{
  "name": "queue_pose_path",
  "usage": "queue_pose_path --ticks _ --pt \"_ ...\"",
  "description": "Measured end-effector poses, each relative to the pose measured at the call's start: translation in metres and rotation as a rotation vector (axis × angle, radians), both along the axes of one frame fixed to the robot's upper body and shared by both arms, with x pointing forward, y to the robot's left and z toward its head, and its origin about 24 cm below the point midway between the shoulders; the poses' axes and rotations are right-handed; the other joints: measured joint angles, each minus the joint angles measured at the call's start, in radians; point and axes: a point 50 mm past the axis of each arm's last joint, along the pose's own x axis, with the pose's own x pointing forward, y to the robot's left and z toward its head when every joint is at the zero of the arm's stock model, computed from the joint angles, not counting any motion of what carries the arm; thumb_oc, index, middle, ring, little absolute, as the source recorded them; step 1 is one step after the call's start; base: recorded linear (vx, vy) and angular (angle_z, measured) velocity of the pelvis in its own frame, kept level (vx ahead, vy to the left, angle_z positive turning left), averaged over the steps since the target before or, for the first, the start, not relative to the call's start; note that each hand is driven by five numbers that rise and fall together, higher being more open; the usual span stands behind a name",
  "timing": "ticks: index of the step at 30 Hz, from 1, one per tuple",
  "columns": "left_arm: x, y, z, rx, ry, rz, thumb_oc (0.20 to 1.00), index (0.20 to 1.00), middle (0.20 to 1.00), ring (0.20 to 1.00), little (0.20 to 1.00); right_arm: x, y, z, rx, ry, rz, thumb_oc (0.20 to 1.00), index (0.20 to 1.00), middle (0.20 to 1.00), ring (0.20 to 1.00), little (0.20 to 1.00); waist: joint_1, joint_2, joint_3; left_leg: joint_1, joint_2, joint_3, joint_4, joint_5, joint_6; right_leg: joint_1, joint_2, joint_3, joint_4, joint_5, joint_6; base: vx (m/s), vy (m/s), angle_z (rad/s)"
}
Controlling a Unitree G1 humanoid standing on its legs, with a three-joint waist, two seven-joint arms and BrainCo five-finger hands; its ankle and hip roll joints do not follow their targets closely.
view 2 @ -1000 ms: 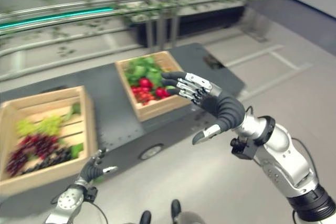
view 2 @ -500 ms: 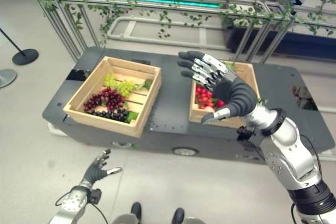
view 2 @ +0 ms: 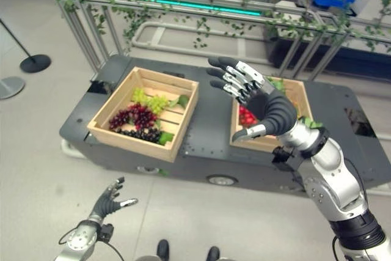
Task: Pick up the fruits from the basket on one side to the basket on the other side
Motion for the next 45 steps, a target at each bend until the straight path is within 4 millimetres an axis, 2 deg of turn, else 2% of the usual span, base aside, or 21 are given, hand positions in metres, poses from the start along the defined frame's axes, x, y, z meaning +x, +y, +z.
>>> queue_pose_path --ticks 5,6,8,12,15,18,19,22,24,25,26,28,29,30,32,33,34,36,38,41,45 --pt "0.001 0.001 0.001 0.004 -0.004 0.000 1.000 1.000 1.000 1.000 1.000 0.001 0.002 -0.004 0.012 0.010 0.003 1.000 1.000 1.000 1.000 1.000 -0.005 0.007 -0.005 0.001 -0.008 0.029 0.000 -0.005 0.015 -0.054 -0.021 0.035 0.057 0.005 0.012 -0.04 0.145 -0.46" --pt "0.000 0.002 0.001 0.008 -0.002 0.000 1.000 1.000 1.000 1.000 1.000 0.003 0.010 -0.006 0.013 0.018 0.026 1.000 1.000 1.000 1.000 1.000 0.000 0.008 -0.004 0.006 -0.002 0.077 0.000 -0.007 0.020 -0.084 -0.020 0.027 0.076 0.023 0.032 -0.03 0.046 -0.75" --pt "-0.003 0.009 0.001 0.022 0.008 0.015 1.000 1.000 1.000 1.000 1.000 0.004 0.018 -0.010 0.022 0.034 0.055 1.000 1.000 1.000 1.000 1.000 0.003 0.006 -0.003 0.010 0.001 0.102 -0.001 -0.009 0.023 -0.078 -0.031 -0.035 0.056 0.030 0.051 0.02 -0.005 -0.54" --pt "-0.004 0.011 -0.002 0.023 0.021 0.029 1.000 1.000 1.000 1.000 1.000 0.008 0.012 -0.022 0.040 0.073 0.007 1.000 1.000 1.000 1.000 1.000 -0.005 0.005 -0.013 0.010 0.004 0.090 -0.007 -0.015 0.018 -0.077 -0.028 -0.042 0.053 0.035 0.042 0.06 -0.058 0.00" --pt "-0.013 0.011 -0.012 0.017 0.069 0.048 1.000 1.000 1.000 1.000 1.000 0.014 -0.009 -0.065 0.099 0.247 -0.179 1.000 1.000 1.000 1.000 1.000 -0.003 0.002 -0.040 -0.003 0.007 0.083 -0.006 -0.009 0.010 -0.075 -0.019 -0.047 0.034 0.041 0.020 0.05 -0.061 0.08" --pt "-0.023 0.011 -0.024 0.029 0.142 0.061 1.000 1.000 1.000 1.000 1.000 0.011 -0.028 -0.123 0.158 0.456 -0.373 1.000 1.000 1.000 1.000 1.000 -0.004 0.000 -0.046 -0.004 0.006 0.067 -0.001 -0.002 0.009 -0.044 -0.011 -0.053 -0.020 0.059 -0.003 0.04 -0.073 0.20" --pt "-0.030 0.010 -0.030 0.033 0.172 0.058 1.000 1.000 1.000 1.000 1.000 0.005 -0.036 -0.144 0.120 0.538 -0.438 1.000 1.000 1.000 1.000 1.000 -0.002 0.003 -0.045 -0.005 0.005 0.060 -0.001 -0.002 0.008 -0.032 -0.009 -0.059 -0.046 0.068 -0.003 0.02 -0.049 0.16" --pt "-0.036 0.010 -0.035 0.038 0.209 0.065 1.000 1.000 1.000 1.000 1.000 -0.007 -0.044 -0.164 0.066 0.601 -0.511 1.000 1.000 1.000 1.000 1.000 -0.007 0.008 -0.042 -0.008 0.006 0.041 -0.001 -0.002 0.008 -0.020 -0.006 -0.071 -0.056 0.072 -0.008 0.00 -0.037 0.22" --pt "-0.041 0.011 -0.039 0.054 0.237 0.067 1.000 1.000 1.000 1.000 1.000 -0.016 -0.058 -0.203 0.050 0.736 -0.634 1.000 1.000 1.000 1.000 1.000 -0.023 0.004 -0.044 -0.003 0.008 0.024 -0.001 -0.003 0.006 -0.005 -0.004 -0.068 -0.056 0.064 -0.006 -0.01 -0.020 0.25" --pt "-0.041 0.011 -0.042 0.057 0.254 0.077 1.000 1.000 1.000 1.000 1.000 -0.021 -0.066 -0.226 -0.026 0.820 -0.700 1.000 1.000 1.000 1.000 1.000 -0.024 0.003 -0.045 -0.004 0.006 0.018 -0.002 -0.003 0.005 -0.003 -0.004 -0.065 -0.056 0.060 -0.004 0.00 -0.026 0.16" --pt "-0.043 0.011 -0.044 0.059 0.263 0.083 1.000 1.000 1.000 1.000 1.000 -0.025 -0.069 -0.235 -0.081 0.849 -0.726 1.000 1.000 1.000 1.000 1.000 -0.023 0.005 -0.045 -0.005 0.006 0.018 -0.001 -0.003 0.005 -0.005 -0.005 -0.065 -0.056 0.060 -0.004 0.00 -0.026 0.06" --pt "-0.052 0.014 -0.049 0.069 0.306 0.104 1.000 1.000 1.000 1.000 1.000 -0.047 -0.076 -0.264 -0.191 0.954 -0.790 1.000 1.000 1.000 1.000 1.000 -0.026 0.007 -0.043 -0.004 0.006 0.018 -0.002 -0.003 0.005 -0.004 -0.006 -0.064 -0.056 0.058 -0.001 0.00 0.000 0.00" --pt "-0.062 0.017 -0.056 0.079 0.362 0.134 1.000 1.000 1.000 1.000 1.000 -0.072 -0.084 -0.304 -0.230 1.129 -0.902 1.000 1.000 1.000 1.000 1.000 -0.025 0.001 -0.048 -0.001 0.008 0.016 -0.001 -0.004 0.003 0.001 -0.004 -0.064 -0.057 0.054 0.000 0.00 0.000 0.00" --pt "-0.064 0.017 -0.059 0.079 0.386 0.144 1.000 1.000 1.000 1.000 1.000 -0.085 -0.087 -0.322 -0.267 1.244 -0.953 1.000 1.000 1.000 1.000 1.000 -0.024 -0.001 -0.055 -0.001 0.008 0.016 -0.001 -0.005 0.002 0.001 -0.003 -0.064 -0.056 0.053 0.001 0.00 0.000 0.00" --pt "-0.074 0.014 -0.066 0.070 0.443 0.162 1.000 1.000 1.000 1.000 1.000 -0.127 -0.085 -0.355 -0.438 1.451 -0.995 1.000 1.000 1.000 1.000 1.000 -0.021 0.005 -0.054 -0.003 0.008 0.011 -0.005 -0.007 -0.001 0.004 -0.004 -0.067 -0.056 0.051 0.002 0.03 0.003 0.04" --pt "-0.077 0.011 -0.069 0.064 0.464 0.164 1.000 1.000 1.000 1.000 1.000 -0.142 -0.083 -0.364 -0.494 1.535 -1.010 1.000 1.000 1.000 1.000 1.000 -0.022 0.007 -0.054 -0.004 0.008 0.011 -0.004 -0.007 0.000 0.005 -0.004 -0.068 -0.056 0.051 0.002 0.03 0.013 0.05" --pt "-0.079 0.006 -0.071 0.051 0.478 0.163 1.000 1.000 1.000 1.000 1.000 -0.160 -0.079 -0.370 -0.548 1.597 -1.009 1.000 1.000 1.000 1.000 1.000 -0.024 0.017 -0.047 -0.004 0.008 0.007 -0.007 -0.010 -0.002 0.005 -0.006 -0.069 -0.057 0.050 0.001 0.04 0.015 0.00" --pt "-0.078 -0.002 -0.073 0.026 0.484 0.159 1.000 1.000 1.000 1.000 1.000 -0.182 -0.073 -0.379 -0.583 1.705 -1.031 1.000 1.000 1.000 1.000 1.000 -0.025 0.024 -0.048 -0.003 0.009 0.003 -0.007 -0.011 -0.004 0.011 -0.004 -0.069 -0.056 0.049 -0.001 0.02 0.007 0.01" --pt "-0.080 -0.006 -0.076 -0.008 0.501 0.166 1.000 1.000 1.000 1.000 1.000 -0.195 -0.074 -0.381 -0.587 1.768 -1.058 1.000 1.000 1.000 1.000 1.000 -0.025 0.031 -0.055 -0.002 0.010 0.001 -0.007 -0.012 -0.005 0.011 -0.002 -0.070 -0.057 0.047 -0.003 0.04 0.014 0.02" --pt "-0.081 -0.008 -0.078 -0.042 0.518 0.170 1.000 1.000 1.000 1.000 1.000 -0.198 -0.076 -0.381 -0.595 1.791 -1.080 1.000 1.000 1.000 1.000 1.000 -0.025 0.038 -0.063 -0.002 0.012 -0.004 -0.007 -0.010 -0.002 0.013 0.000 -0.073 -0.057 0.046 -0.006 0.04 0.014 0.03" --pt "-0.087 -0.012 -0.081 -0.072 0.555 0.166 1.000 1.000 1.000 1.000 1.000 -0.185 -0.076 -0.380 -0.581 1.757 -1.081 1.000 1.000 1.000 1.000 1.000 -0.025 0.041 -0.079 0.000 0.013 -0.005 -0.006 -0.010 -0.002 0.015 0.002 -0.074 -0.059 0.044 -0.008 0.02 0.003 0.01"
